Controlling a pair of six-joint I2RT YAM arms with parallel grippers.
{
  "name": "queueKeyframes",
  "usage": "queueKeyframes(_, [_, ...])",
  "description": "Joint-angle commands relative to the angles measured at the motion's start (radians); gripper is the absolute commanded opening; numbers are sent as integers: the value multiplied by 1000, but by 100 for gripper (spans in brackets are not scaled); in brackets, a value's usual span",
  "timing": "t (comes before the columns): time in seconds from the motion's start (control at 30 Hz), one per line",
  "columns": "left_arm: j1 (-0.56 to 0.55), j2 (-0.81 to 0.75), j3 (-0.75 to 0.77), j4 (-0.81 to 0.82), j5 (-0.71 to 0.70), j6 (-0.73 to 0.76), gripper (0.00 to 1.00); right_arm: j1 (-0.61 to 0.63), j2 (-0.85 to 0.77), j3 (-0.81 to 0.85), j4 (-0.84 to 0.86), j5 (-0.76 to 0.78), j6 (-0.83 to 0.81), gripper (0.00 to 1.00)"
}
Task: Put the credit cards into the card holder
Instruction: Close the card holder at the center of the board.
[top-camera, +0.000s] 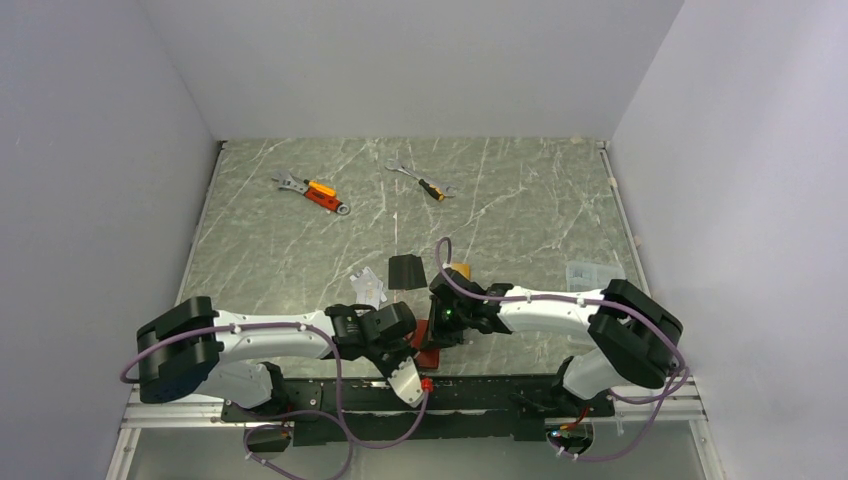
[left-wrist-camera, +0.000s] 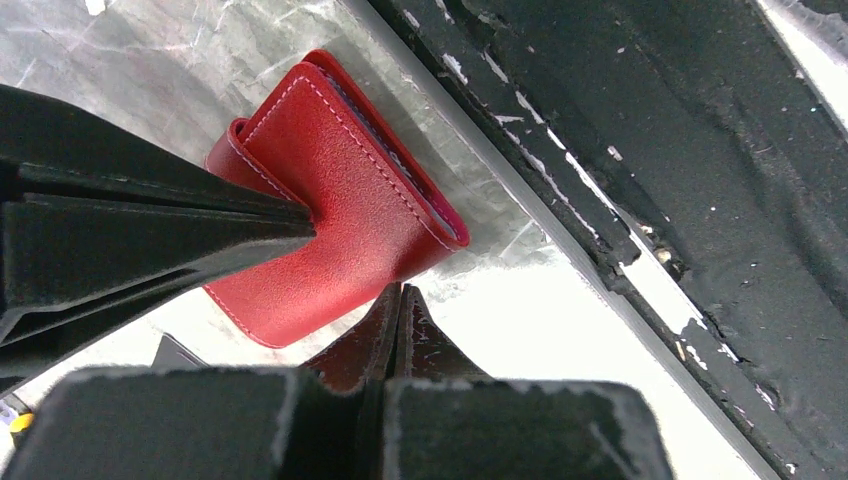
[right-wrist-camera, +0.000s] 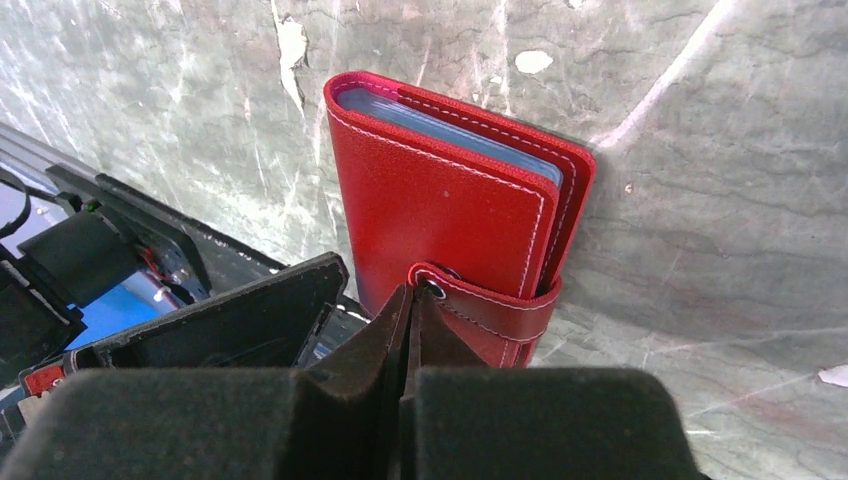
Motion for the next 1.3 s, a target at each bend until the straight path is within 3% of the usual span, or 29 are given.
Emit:
queueKeyframes(0.0, [4, -34, 2, -17, -1, -5, 0, -26, 89, -94, -91, 143, -45, 0])
queueKeyframes(0.43, [24, -47, 12, -58, -16, -3, 0, -85, 108, -129, -121, 191, -61, 0])
queueKeyframes(0.77, [273, -140, 94, -187, 115, -79, 1, -93, 65, -172, -57, 177, -80, 0])
queueKeyframes(0.83, [328, -182, 112, -221, 114, -101, 11, -93, 49, -139, -69, 177, -104, 0])
queueKeyframes(0.9, [381, -216, 151, -262, 106, -127, 34, -93, 33, -91, -95, 176, -130, 2])
queueKeyframes(0.93, [410, -230, 169, -285, 99, -138, 77, -93, 25, -67, -110, 177, -141, 3])
queueKeyframes(0.97, [435, -244, 190, -306, 85, -151, 98, -93, 18, -43, -127, 178, -151, 3])
queueKeyframes(1.17, [623, -381, 315, -423, 111, -236, 99, -94, -48, 28, -184, 182, -197, 6])
queueKeyframes(1.27, [722, -435, 287, -353, 45, -375, 99, -92, -98, 54, -197, 182, -211, 20])
